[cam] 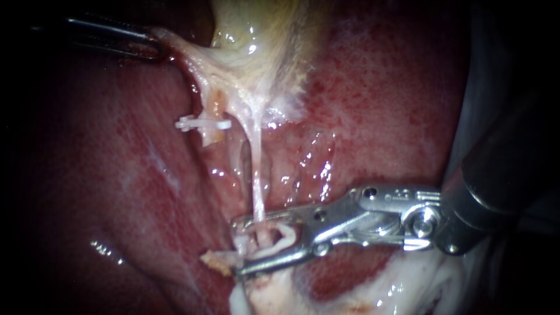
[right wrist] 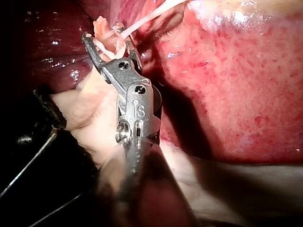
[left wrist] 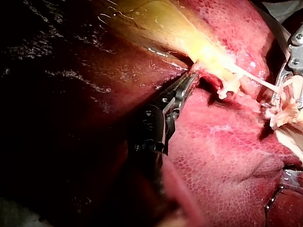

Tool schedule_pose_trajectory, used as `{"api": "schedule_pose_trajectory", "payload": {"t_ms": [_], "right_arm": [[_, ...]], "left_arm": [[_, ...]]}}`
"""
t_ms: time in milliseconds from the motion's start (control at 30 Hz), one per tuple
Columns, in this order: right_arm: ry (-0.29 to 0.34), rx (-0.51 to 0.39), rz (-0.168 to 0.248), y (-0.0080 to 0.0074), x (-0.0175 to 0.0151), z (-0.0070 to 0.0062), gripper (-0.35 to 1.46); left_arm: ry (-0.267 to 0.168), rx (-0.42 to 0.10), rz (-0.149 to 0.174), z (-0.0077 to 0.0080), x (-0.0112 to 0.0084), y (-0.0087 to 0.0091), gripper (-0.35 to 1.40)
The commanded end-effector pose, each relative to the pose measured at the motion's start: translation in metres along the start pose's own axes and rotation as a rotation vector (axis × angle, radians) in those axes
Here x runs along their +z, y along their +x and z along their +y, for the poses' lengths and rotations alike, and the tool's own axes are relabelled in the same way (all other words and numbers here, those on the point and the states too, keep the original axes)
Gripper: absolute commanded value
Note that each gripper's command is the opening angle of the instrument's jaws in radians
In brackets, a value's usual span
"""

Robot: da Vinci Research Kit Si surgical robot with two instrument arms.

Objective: Clipping first clip right tube

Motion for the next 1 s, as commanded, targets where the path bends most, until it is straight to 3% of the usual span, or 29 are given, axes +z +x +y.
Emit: {"api": "schedule_pose_trajectory", "payload": {"t_ms": [33, 233, 367, 567, 1000], "right_arm": [[-0.001, 0.001, -0.001, -0.0002, 0.0, 0.0001, 0.23], [0.008, -0.002, -0.004, -0.0002, 0.0, 0.0001, -0.02], [0.029, 0.009, -0.01, -0.0002, 0.0, 0.0001, -0.35], [0.046, 0.064, -0.01, 0.0, 0.0004, 0.0003, -0.35], [0.039, 0.061, -0.028, -0.0005, 0.0002, 0.0014, -0.35]], "left_arm": [[0.0, 0.0, 0.0, 0.0, 0.0, 0.0, -0.35], [0.0, 0.0, 0.0, 0.0, 0.0, 0.0, -0.35], [0.0, 0.0, 0.0, 0.0, 0.0, 0.0, -0.35], [0.0, 0.0, 0.0, 0.0, 0.0, 0.0, -0.35], [0.0, 0.0, 0.0, 0.0, 0.0, 0.0, -0.35]]}}
